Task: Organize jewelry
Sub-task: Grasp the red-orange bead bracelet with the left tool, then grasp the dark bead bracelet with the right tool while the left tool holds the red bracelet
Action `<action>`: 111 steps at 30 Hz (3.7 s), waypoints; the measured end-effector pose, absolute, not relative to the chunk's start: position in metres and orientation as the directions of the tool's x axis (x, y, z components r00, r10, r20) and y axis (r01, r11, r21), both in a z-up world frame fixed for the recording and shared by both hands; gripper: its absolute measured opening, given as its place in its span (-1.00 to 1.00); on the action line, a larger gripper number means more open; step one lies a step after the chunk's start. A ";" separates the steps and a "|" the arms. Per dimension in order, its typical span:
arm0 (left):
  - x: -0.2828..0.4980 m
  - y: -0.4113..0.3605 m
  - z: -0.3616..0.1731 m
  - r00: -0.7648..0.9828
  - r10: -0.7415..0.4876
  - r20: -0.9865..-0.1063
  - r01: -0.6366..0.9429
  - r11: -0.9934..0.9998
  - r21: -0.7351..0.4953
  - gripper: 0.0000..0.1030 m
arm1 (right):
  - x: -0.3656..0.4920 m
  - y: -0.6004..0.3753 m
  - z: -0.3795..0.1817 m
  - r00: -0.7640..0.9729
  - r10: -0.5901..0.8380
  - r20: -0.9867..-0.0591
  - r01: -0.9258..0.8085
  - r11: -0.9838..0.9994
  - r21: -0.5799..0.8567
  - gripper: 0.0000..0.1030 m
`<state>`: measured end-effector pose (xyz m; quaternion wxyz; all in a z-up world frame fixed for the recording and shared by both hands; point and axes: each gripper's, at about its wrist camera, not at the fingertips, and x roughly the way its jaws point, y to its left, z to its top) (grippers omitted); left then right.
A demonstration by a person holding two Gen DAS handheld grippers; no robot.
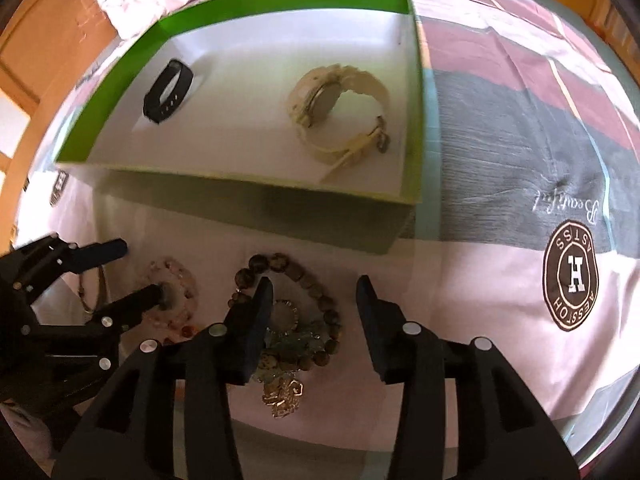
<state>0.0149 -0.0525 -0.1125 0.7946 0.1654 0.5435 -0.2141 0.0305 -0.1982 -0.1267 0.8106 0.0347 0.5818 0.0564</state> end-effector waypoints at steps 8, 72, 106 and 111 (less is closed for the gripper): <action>0.032 -0.025 -0.106 0.348 -0.139 -0.927 0.400 0.916 0.013 -0.80 | 0.030 -0.200 -0.111 0.397 0.214 -0.893 -0.059 0.976 0.208 -0.96; 0.015 -0.041 -0.098 0.297 -0.221 -0.929 0.550 0.835 -0.023 -0.85 | 0.008 -0.213 -0.077 0.440 0.420 -0.794 -0.121 0.904 0.411 -0.85; -0.011 -0.078 -0.111 0.265 -0.217 -0.940 0.614 0.789 -0.009 0.11 | 0.022 -0.157 -0.130 0.382 0.112 -0.917 -0.221 0.975 0.027 -0.06; -0.012 -0.079 -0.108 0.263 -0.224 -0.939 0.605 0.796 -0.020 -0.12 | 0.022 -0.162 -0.127 0.382 0.158 -0.911 -0.221 0.972 0.076 -0.61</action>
